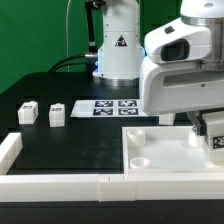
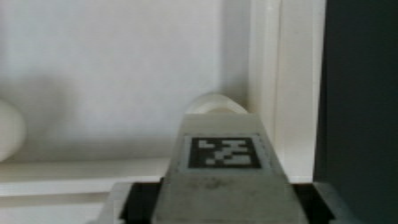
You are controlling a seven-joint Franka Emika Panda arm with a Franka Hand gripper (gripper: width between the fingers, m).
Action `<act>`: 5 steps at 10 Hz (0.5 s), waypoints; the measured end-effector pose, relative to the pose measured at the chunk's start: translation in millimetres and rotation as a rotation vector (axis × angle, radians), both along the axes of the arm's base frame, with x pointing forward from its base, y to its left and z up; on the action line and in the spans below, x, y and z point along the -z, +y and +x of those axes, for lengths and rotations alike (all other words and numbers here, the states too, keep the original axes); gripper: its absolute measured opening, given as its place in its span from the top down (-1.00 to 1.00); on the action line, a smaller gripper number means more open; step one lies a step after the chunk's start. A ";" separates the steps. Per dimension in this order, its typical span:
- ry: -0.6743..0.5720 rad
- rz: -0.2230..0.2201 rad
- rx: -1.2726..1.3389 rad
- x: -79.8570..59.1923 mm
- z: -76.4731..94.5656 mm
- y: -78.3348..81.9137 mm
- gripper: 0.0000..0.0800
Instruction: Assemble one leg
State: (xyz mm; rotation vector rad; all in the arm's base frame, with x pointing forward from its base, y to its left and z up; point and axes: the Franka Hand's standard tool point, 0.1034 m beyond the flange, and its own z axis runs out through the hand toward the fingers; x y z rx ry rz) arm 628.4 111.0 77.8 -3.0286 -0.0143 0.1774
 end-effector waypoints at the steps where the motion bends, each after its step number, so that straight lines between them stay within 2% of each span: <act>1: 0.003 -0.004 0.032 0.0 0.0 0.1 0.27; 2: 0.001 -0.006 0.045 0.2 0.3 0.4 0.27; 5: 0.030 -0.057 0.480 0.6 -0.3 5.9 0.27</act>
Offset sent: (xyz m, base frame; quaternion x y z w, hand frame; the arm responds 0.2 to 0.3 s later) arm -0.0096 -0.0035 -0.0004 -0.0417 0.0264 0.3868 0.9208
